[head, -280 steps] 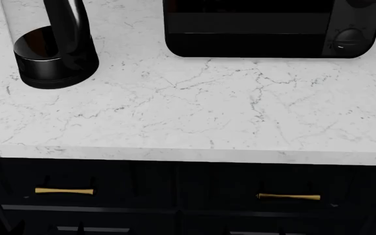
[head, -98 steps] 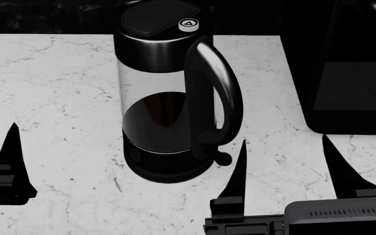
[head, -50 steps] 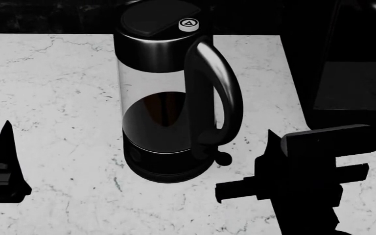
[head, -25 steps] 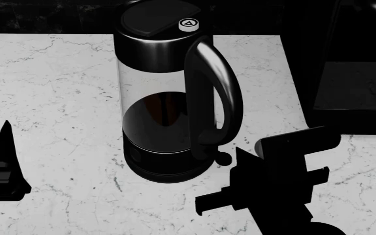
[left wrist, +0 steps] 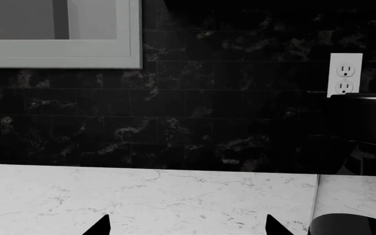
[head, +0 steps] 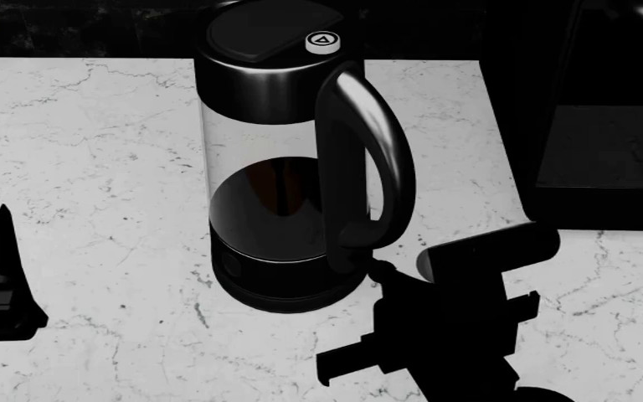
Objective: Press down the lever to turn on the electric kettle.
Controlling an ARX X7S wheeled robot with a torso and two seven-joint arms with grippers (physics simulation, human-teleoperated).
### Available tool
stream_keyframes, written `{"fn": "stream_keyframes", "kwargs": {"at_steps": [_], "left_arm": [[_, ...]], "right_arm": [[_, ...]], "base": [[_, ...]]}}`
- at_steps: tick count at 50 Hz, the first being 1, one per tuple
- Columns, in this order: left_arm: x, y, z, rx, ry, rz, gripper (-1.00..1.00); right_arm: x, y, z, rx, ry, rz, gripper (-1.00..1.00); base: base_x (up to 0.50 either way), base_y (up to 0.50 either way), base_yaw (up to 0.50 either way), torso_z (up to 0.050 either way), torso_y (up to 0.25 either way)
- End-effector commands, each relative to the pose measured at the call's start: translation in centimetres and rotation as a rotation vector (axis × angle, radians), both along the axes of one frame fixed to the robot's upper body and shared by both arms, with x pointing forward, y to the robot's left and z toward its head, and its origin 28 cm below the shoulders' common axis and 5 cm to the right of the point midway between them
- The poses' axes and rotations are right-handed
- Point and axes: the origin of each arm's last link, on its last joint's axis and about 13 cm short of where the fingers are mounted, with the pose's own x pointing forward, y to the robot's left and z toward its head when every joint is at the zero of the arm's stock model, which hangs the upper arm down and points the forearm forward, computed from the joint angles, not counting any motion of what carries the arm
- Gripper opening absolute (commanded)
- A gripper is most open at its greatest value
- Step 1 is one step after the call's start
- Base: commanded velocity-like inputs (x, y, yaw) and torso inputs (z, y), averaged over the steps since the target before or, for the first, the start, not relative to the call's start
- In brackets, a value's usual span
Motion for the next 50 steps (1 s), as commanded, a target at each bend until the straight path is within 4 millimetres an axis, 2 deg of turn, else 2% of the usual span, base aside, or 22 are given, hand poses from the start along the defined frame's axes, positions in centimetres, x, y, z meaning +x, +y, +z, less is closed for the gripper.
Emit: {"fn": "stream_keyframes", "kwargs": {"at_steps": [1, 9, 29, 37, 50], "left_arm": [[0.1, 0.1, -0.1, 0.0, -0.002, 0.009, 1.0], [0.0, 0.1, -0.1, -0.003, 0.003, 0.004, 1.0], [0.1, 0.1, -0.3, 0.004, 0.004, 0.007, 1.0], [-1.2, -0.1, -0.1, 0.011, -0.021, -0.017, 1.0], [-0.9, 0.0, -0.1, 0.006, -0.019, -0.01, 1.0]], "right_arm": [[-0.5, 0.3, -0.1, 0.011, 0.026, 0.035, -1.0], [-0.1, 0.2, -0.7, 0.007, 0.063, 0.016, -1.0], [-0.1, 0.4, 0.3, 0.03, -0.01, 0.012, -1.0], [0.8, 0.4, 0.3, 0.025, -0.003, -0.009, -1.0], [2.5, -0.1, -0.8, 0.041, 0.052, -0.042, -1.0]], "base": [[0.0, 0.0, 0.0, 0.0, 0.0], [0.0, 0.0, 0.0, 0.0, 0.0], [0.0, 0.0, 0.0, 0.0, 0.0], [0.0, 0.0, 0.0, 0.0, 0.0], [0.0, 0.0, 0.0, 0.0, 0.0]]}}
